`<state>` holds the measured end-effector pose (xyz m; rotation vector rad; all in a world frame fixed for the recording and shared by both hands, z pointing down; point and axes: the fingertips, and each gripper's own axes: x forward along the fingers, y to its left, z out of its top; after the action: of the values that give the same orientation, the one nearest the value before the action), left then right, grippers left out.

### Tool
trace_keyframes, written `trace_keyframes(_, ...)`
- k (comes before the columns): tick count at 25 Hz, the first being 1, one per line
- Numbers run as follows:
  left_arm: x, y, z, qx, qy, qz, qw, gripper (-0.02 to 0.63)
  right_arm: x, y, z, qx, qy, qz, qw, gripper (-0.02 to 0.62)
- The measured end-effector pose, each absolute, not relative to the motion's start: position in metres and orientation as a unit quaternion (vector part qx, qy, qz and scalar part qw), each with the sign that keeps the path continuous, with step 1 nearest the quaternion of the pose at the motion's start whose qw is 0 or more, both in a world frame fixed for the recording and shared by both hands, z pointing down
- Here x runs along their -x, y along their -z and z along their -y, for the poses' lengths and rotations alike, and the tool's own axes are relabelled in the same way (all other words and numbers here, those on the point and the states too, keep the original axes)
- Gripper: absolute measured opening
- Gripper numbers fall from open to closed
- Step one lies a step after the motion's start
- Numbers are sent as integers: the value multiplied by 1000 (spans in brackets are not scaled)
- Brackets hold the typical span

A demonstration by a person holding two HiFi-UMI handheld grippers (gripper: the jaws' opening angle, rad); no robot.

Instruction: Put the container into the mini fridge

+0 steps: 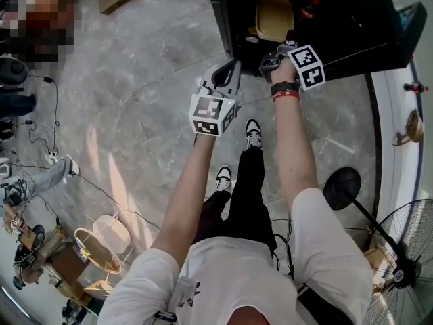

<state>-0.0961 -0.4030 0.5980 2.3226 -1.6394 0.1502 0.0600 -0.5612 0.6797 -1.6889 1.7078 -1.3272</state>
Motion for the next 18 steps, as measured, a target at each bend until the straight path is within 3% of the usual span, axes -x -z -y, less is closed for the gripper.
trace_keyframes(18, 98, -611, 422, -808, -60, 569, 142, 18, -54, -693, 605, 625, 428, -629, 179, 64)
